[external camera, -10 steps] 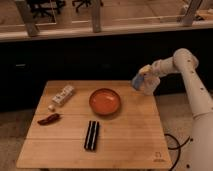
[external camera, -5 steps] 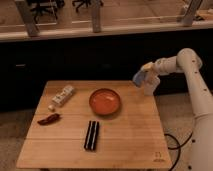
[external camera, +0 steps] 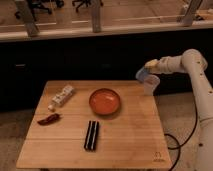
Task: Place the white sponge in the ceramic cup
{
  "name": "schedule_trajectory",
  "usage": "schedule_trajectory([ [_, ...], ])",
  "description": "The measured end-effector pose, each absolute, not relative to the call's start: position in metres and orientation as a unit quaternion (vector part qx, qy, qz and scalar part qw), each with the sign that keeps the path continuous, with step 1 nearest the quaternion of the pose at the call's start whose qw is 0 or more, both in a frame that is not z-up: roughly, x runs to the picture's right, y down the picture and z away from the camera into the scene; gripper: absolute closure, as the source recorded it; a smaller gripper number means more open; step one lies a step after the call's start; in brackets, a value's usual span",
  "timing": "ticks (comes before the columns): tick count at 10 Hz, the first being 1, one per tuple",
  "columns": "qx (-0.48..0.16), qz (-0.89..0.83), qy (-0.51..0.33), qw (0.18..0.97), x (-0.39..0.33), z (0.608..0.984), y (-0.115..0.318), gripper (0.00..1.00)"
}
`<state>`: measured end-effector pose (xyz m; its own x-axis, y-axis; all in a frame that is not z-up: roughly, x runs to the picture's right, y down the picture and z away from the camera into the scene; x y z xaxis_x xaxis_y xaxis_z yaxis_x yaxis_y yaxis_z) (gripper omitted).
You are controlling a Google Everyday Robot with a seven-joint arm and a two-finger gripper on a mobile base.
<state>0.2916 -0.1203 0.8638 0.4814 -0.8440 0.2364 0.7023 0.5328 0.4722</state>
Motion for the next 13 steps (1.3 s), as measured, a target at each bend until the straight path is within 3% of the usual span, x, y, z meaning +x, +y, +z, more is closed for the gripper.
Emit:
schedule_trajectory([
  [13,0.176,-0.437,-0.123,0.873,0.353,0.849,-0.149,1.0],
])
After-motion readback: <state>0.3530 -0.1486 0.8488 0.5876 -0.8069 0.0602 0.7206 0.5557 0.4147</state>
